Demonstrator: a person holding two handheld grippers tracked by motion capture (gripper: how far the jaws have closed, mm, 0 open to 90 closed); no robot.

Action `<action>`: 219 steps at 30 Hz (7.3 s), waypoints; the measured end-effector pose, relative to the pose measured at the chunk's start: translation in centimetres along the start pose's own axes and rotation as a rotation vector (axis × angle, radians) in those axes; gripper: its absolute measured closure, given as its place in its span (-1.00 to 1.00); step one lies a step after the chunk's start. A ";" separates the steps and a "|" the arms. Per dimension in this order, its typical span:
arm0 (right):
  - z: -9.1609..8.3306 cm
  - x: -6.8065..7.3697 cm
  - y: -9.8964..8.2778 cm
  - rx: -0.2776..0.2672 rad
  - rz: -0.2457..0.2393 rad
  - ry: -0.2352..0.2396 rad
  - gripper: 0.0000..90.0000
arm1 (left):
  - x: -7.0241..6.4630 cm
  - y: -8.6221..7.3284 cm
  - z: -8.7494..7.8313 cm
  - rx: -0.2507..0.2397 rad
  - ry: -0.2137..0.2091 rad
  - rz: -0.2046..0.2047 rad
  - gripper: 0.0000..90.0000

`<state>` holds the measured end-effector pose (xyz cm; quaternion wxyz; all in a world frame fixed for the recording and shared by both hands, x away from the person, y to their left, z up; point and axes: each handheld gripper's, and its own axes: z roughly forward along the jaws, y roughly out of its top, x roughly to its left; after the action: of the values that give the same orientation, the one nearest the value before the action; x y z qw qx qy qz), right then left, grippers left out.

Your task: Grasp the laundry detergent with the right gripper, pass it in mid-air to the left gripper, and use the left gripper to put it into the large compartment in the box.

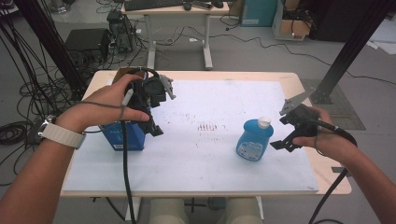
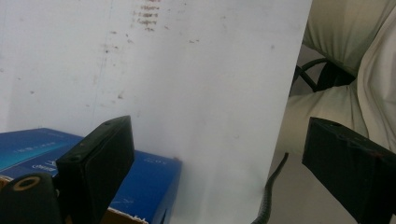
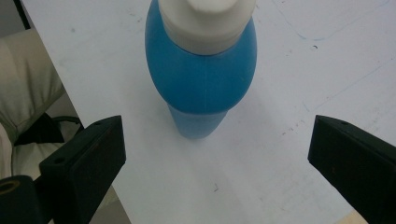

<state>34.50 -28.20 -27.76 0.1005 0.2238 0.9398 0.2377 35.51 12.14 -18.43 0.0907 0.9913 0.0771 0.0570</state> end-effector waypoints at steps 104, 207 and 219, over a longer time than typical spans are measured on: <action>3.0 0.9 -2.6 -0.215 0.093 -0.003 -0.88 | 0.1 -0.5 0.3 -0.007 -0.003 -0.014 -0.79; 2.9 0.9 -2.8 -0.215 0.097 0.008 -0.86 | 0.2 -0.8 0.2 -0.004 0.001 -0.022 -0.79; 2.9 0.9 -2.7 -0.217 0.086 0.011 -0.86 | 0.2 -0.8 0.2 -0.005 0.000 -0.023 -0.79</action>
<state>33.56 -28.74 -31.67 0.1088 0.2502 0.8987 0.3433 35.66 12.96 -18.78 0.0937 0.9901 0.0883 0.0564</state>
